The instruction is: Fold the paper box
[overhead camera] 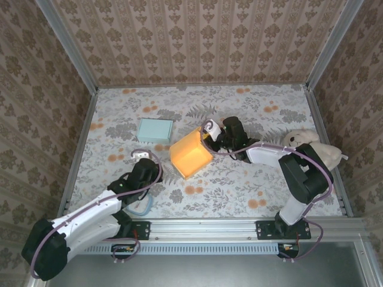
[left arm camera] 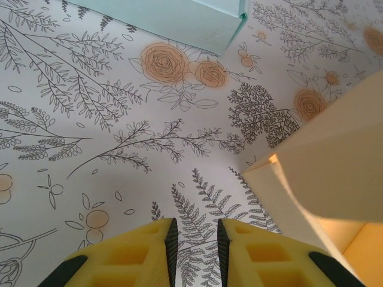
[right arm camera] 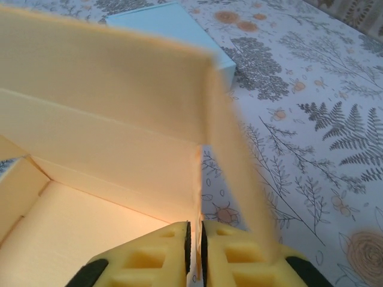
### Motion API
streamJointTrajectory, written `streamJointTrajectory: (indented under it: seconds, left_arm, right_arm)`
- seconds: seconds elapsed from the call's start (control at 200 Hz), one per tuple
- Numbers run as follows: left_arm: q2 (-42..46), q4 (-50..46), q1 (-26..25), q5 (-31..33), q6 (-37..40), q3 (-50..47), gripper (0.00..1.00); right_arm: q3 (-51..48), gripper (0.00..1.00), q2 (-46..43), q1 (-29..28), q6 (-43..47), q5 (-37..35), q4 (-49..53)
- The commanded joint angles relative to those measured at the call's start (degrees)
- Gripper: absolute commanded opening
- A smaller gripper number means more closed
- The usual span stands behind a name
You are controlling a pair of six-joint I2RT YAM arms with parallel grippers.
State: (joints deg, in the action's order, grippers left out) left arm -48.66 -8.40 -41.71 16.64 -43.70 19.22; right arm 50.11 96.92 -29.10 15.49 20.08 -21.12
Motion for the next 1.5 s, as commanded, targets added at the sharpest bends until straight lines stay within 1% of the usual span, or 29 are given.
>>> streamJointTrajectory:
  seconds: [0.0, 0.055, 0.18, 0.27, 0.365, 0.465, 0.57, 0.7, 0.8, 0.86, 0.915, 0.94, 0.995, 1.035, 1.07, 1.17, 1.23, 1.31, 1.495]
  left_arm:
    - [-0.6, 1.1, -0.8, -0.3, 0.4, 2.2, 0.27]
    - [-0.7, 1.1, -1.4, -0.2, 0.3, 2.7, 0.27]
    - [-1.2, 1.1, -2.6, 0.6, 0.2, 3.5, 0.27]
    - [-1.9, 0.9, -3.3, 0.7, -0.2, 4.1, 0.27]
    - [-2.8, 1.9, -4.4, 0.9, -0.6, 4.4, 0.27]
    - [-4.3, 1.8, -5.0, 2.5, -0.6, 5.3, 0.27]
    - [-5.1, -1.5, -4.9, 6.9, -0.1, 7.1, 0.27]
    - [-2.6, -6.4, -3.5, 10.7, -0.5, 7.2, 0.27]
    - [2.1, -8.9, -1.7, 12.1, -1.5, 5.6, 0.28]
    - [4.7, -9.0, 0.4, 10.6, -1.4, 4.4, 0.30]
    - [5.7, -8.3, 3.4, 7.8, -0.9, 3.6, 0.32]
    - [5.7, -7.8, 5.2, 6.0, -0.7, 3.4, 0.32]
    - [4.7, -6.0, 9.1, -0.2, -0.3, 3.2, 0.32]
    - [3.4, -3.9, 11.0, -4.6, -0.3, 3.1, 0.32]
    - [2.2, -2.4, 11.6, -7.0, -0.5, 3.3, 0.31]
    - [-1.0, 1.4, 11.5, -10.8, -1.3, 4.1, 0.31]
    - [-2.6, 2.9, 11.2, -11.8, -1.7, 4.7, 0.30]
    - [-4.1, 3.7, 10.6, -11.6, -1.7, 6.0, 0.31]
    - [-6.2, 3.4, 9.6, -8.9, -1.0, 7.8, 0.30]
  right_arm:
    - [-0.3, 0.06, 1.1, -0.5, -1.6, -1.0, -3.2]
    - [-1.4, 0.00, 0.9, -0.6, -2.2, -1.4, -4.8]
    - [-4.3, 0.00, 0.1, -1.9, -2.2, -4.7, -7.6]
    - [-5.3, 0.00, -0.8, -2.7, -2.3, -8.2, -7.8]
    - [-6.2, 0.00, -1.5, -3.5, -3.5, -10.2, -7.4]
    - [-7.9, 0.00, -2.8, -5.1, -3.4, -12.0, -8.5]
    - [-9.1, 0.00, -4.2, -6.0, -2.9, -13.2, -8.3]
    - [-9.3, 0.00, -5.8, -6.1, -2.7, -14.2, -6.4]
    - [-9.3, 0.00, -6.8, -6.3, -2.5, -14.7, -5.1]
    - [-9.3, 0.00, -7.3, -6.3, -2.5, -15.2, -4.3]
    - [-9.4, 0.00, -7.9, -6.3, -2.5, -15.5, -3.6]
    - [-9.4, 0.00, -8.0, -6.3, -2.6, -15.5, -3.4]
    - [-9.6, 0.00, -8.6, -6.3, -2.7, -15.3, -3.2]
    - [-9.7, 0.00, -8.8, -6.4, -3.0, -15.2, -3.0]
    - [-9.8, 0.00, -9.0, -6.5, -3.1, -15.2, -2.9]
    - [-9.9, 0.00, -9.4, -7.1, -3.4, -16.0, -2.6]
    - [-9.9, 0.00, -9.6, -7.5, -3.6, -16.5, -2.4]
    - [-9.9, 0.00, -10.0, -8.0, -3.6, -16.9, -2.4]
    - [-9.9, 0.00, -10.4, -8.3, -3.3, -17.2, -1.7]
